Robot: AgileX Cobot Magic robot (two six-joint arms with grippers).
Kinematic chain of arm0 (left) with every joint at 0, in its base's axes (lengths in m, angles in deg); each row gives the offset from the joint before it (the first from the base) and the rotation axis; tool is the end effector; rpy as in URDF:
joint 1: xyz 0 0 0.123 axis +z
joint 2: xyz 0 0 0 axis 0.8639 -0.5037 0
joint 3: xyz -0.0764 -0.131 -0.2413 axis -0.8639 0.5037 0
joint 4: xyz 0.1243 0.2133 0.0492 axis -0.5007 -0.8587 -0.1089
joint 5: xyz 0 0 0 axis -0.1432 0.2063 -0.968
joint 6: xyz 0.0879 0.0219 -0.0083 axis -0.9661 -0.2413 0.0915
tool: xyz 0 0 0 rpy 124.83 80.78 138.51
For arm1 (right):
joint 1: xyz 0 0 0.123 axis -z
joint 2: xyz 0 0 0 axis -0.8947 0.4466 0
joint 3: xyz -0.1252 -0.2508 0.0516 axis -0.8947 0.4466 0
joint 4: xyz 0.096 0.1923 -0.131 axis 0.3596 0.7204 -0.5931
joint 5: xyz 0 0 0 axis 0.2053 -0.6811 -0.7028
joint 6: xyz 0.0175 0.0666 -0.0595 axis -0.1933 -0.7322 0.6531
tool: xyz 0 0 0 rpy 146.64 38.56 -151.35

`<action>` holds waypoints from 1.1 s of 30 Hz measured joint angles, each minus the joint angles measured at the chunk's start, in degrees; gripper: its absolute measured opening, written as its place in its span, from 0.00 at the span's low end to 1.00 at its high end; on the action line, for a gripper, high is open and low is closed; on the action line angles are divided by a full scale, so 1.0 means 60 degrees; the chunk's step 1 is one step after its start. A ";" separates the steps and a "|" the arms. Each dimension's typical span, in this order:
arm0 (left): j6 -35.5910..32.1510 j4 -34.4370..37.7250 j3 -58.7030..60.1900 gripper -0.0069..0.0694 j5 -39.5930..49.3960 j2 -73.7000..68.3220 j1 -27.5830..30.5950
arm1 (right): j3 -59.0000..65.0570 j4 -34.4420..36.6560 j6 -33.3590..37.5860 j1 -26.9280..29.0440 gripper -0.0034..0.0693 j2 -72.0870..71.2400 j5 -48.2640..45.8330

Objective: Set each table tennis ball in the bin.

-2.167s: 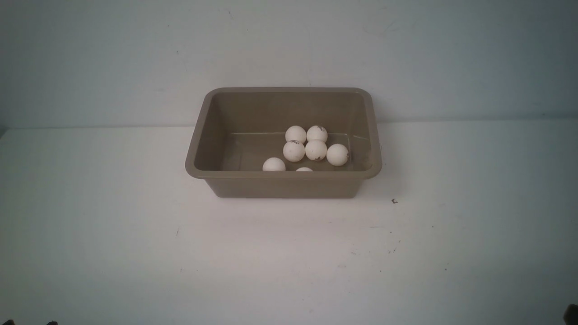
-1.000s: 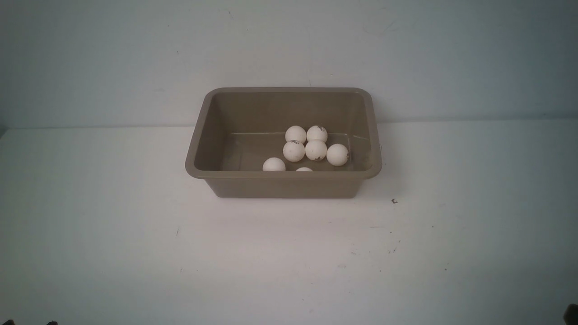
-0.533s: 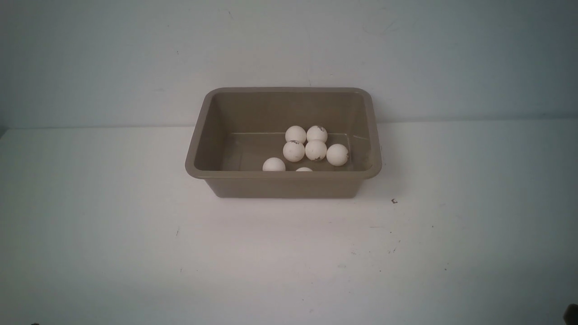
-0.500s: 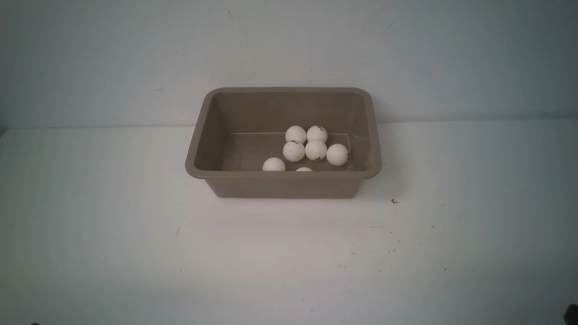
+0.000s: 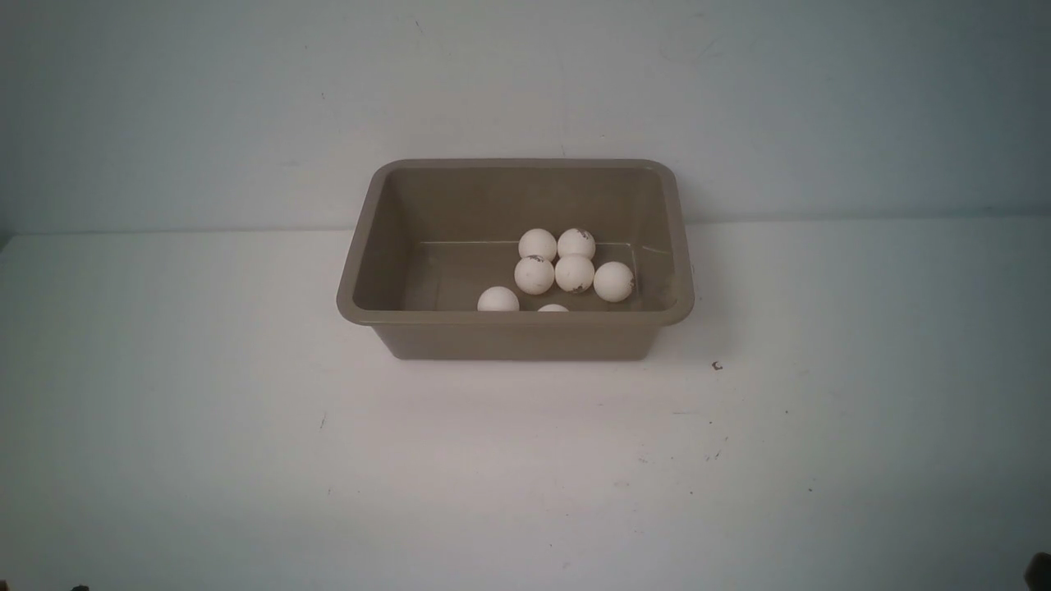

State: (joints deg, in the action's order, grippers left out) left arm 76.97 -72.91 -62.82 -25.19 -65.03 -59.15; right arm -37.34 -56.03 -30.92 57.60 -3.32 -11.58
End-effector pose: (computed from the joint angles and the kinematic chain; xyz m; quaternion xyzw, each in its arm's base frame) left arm 0.0524 -0.0017 0.1704 0.0271 0.8075 0.0102 0.5892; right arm 0.0518 0.0081 0.1717 -0.0377 0.8050 0.0521 0.5898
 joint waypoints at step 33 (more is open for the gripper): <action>-0.0061 0.0039 0.0000 0.54 0.0000 0.0000 -0.0216 | 0.0000 0.0000 0.0000 0.0000 0.70 0.0000 0.0000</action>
State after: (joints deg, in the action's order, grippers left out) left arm 76.60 -72.68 -62.82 -25.19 -65.03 -60.45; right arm -37.34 -56.03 -30.92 57.60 -3.32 -11.58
